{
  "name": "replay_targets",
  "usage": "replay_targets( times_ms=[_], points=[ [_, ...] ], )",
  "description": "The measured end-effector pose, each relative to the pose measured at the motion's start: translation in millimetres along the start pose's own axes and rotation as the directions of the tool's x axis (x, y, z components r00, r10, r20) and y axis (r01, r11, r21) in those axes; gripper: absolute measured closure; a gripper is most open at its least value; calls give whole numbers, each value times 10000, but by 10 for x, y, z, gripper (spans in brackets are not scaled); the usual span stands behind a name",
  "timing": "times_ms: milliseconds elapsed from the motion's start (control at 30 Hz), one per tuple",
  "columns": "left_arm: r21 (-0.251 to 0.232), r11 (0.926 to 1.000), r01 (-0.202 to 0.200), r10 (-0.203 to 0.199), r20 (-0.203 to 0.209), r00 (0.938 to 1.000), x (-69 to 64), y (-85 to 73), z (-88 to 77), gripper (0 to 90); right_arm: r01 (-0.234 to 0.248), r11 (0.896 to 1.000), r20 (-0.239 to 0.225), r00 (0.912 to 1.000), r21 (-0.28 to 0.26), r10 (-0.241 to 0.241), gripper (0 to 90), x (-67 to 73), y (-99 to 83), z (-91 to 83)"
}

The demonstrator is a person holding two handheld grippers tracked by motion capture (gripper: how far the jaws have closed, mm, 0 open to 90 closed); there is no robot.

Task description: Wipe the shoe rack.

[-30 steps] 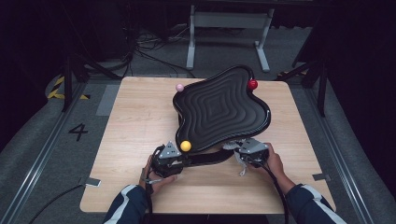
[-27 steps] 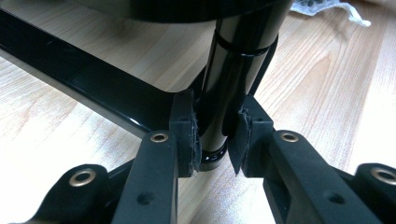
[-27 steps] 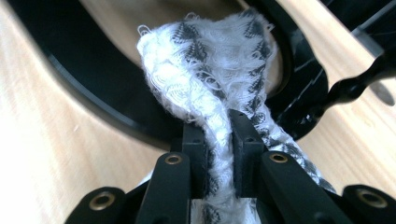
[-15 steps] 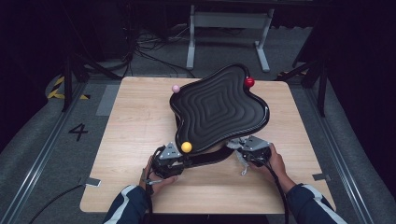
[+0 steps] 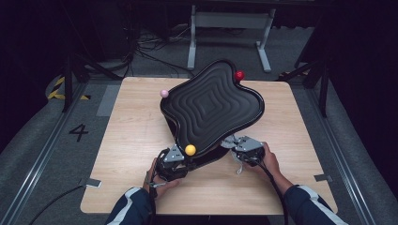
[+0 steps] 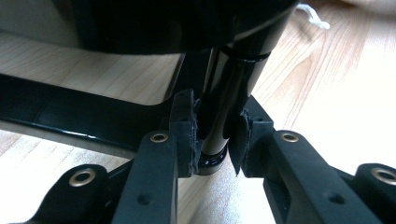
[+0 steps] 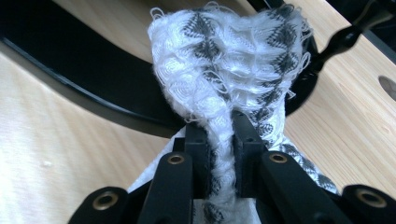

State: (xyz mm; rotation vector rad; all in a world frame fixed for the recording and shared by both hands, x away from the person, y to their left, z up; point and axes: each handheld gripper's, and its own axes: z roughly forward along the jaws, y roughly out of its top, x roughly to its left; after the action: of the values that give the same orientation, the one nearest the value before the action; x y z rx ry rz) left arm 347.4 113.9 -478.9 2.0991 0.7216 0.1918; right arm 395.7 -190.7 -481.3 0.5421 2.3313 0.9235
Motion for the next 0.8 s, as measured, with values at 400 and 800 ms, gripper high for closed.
replay_targets(
  times_ms=[400, 800],
  points=[
    [52, 9999, 110, -109, -93, 9999, 11, 21, 20, 721, 1295, 9912, -557, 9898, -278, -1309, 797, 426, 244, 33],
    [46, 9999, 117, -116, -102, 9999, 14, 23, 23, 720, 2227, 9718, -1351, 9634, -777, -2315, 805, 829, 471, 62]
  ],
)
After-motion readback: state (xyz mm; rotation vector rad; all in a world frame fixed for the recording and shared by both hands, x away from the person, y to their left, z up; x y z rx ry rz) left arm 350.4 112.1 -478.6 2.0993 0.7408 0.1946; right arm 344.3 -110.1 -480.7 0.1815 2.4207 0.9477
